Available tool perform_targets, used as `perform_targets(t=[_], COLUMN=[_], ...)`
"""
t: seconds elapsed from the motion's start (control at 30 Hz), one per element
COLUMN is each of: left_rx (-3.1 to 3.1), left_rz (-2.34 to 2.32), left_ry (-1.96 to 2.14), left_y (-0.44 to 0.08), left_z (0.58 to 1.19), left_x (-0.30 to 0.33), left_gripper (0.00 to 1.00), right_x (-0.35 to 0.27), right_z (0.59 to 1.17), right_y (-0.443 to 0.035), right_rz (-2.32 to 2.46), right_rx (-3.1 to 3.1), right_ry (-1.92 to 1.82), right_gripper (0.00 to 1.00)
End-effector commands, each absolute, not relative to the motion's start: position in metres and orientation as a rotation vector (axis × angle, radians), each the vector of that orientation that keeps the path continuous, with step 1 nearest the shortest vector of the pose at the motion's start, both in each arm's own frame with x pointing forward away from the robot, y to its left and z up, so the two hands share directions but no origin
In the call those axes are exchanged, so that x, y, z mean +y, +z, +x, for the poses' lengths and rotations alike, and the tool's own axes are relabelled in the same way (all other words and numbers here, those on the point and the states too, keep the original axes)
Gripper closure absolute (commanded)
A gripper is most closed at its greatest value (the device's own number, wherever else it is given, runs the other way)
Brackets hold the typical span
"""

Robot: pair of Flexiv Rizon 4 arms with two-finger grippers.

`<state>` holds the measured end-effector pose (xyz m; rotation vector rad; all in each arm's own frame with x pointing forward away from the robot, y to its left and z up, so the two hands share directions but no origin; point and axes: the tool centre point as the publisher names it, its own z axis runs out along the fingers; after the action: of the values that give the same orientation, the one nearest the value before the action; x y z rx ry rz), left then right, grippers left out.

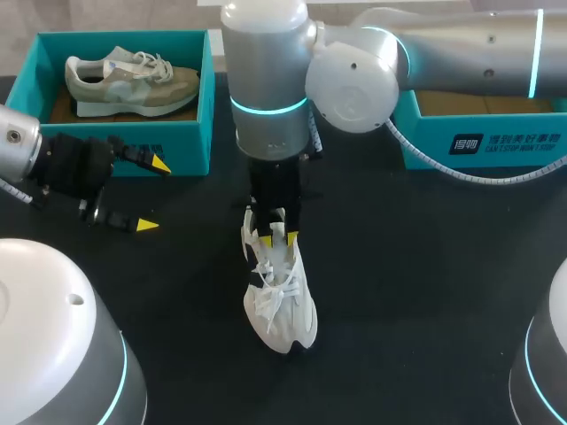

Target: Take the shoe out of the shoebox, open the shoe tongue, remove and reinsert the insole, then place the shoe into the shoebox

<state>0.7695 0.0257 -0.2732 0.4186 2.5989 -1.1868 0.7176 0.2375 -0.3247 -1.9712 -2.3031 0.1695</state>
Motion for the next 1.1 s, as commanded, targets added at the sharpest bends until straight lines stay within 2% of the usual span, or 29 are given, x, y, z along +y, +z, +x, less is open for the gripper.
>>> perform_targets(t=[0.03, 0.17, 0.37, 0.63, 0.67, 0.7, 0.73, 1.1], left_rx=[2.602, 2.602, 2.602, 2.602, 2.602, 2.602, 2.602, 2.602], left_rz=[0.420, 0.420, 0.420, 0.420, 0.420, 0.420, 0.420, 0.420], left_ry=[-1.184, -1.184, -1.184, -1.184, -1.184, -1.184, -1.184, -1.184], left_y=[-0.273, -0.273, -0.273, -0.273, -0.273, -0.273, -0.273, -0.273], left_z=[0.769, 0.769, 0.769, 0.769, 0.769, 0.769, 0.769, 0.769], left_x=[0.026, 0.026, 0.026, 0.026, 0.026, 0.026, 0.026, 0.026], left_gripper=[0.00, 0.00, 0.00, 0.00, 0.00, 0.00, 0.00, 0.00], right_x=[0.236, 0.237, 0.242, 0.232, 0.234, 0.239, 0.240, 0.240], right_z=[0.716, 0.722, 0.730, 0.733, 0.736, 0.739, 0.741, 0.741], right_y=[-0.310, -0.313, -0.330, -0.309, -0.304, -0.298, -0.292, -0.292], right_rz=[-2.002, -1.988, -1.929, -1.773, -1.658, -1.497, -1.424, -1.424], right_rx=[-2.323, -2.346, -2.357, -2.590, -2.717, -2.875, -2.963, -2.963], right_ry=[0.150, 0.144, 0.137, 0.073, 0.043, 0.017, 0.004, 0.004], right_gripper=[0.74, 0.80, 0.80, 0.66, 0.64, 0.55, 0.00, 0.00])
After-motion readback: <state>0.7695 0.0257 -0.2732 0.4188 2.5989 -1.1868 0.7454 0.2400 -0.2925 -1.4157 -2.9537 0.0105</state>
